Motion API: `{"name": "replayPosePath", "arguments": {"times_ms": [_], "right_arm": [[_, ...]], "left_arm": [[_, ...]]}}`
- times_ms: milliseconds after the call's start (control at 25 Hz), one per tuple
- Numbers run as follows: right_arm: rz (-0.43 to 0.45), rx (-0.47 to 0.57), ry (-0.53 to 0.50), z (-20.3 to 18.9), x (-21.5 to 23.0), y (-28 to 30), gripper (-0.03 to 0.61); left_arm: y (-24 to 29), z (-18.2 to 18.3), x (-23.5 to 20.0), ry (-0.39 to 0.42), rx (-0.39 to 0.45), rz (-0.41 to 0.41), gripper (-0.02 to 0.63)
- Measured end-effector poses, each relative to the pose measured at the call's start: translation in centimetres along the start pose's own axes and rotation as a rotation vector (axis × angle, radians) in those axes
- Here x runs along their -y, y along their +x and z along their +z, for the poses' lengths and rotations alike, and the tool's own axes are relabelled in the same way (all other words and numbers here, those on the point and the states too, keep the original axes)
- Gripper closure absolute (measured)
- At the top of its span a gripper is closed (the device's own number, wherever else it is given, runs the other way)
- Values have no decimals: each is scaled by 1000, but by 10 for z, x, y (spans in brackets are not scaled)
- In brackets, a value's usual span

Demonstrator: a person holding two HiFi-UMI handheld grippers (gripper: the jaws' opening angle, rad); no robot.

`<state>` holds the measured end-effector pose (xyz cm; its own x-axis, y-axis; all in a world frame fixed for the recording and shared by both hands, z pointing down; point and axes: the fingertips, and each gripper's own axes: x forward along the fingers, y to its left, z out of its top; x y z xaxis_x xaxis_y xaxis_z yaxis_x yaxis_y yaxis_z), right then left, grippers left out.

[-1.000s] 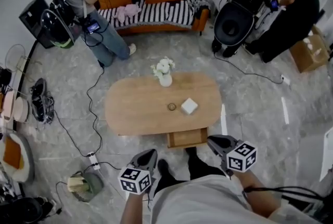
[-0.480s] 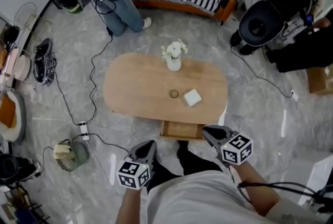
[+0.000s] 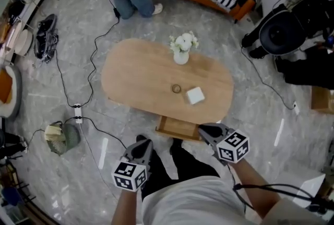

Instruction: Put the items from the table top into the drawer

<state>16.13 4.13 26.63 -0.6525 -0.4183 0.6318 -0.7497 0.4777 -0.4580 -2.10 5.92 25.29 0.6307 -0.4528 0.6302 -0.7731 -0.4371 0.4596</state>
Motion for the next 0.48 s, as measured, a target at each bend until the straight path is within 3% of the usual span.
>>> {"name": "replayPosePath", "arguments": {"times_ms": [480], "right_arm": [[63,-97,-28,-20,34,68,537]], "left_arm": [[38,-21,-39,-41,-22,41,612]]}}
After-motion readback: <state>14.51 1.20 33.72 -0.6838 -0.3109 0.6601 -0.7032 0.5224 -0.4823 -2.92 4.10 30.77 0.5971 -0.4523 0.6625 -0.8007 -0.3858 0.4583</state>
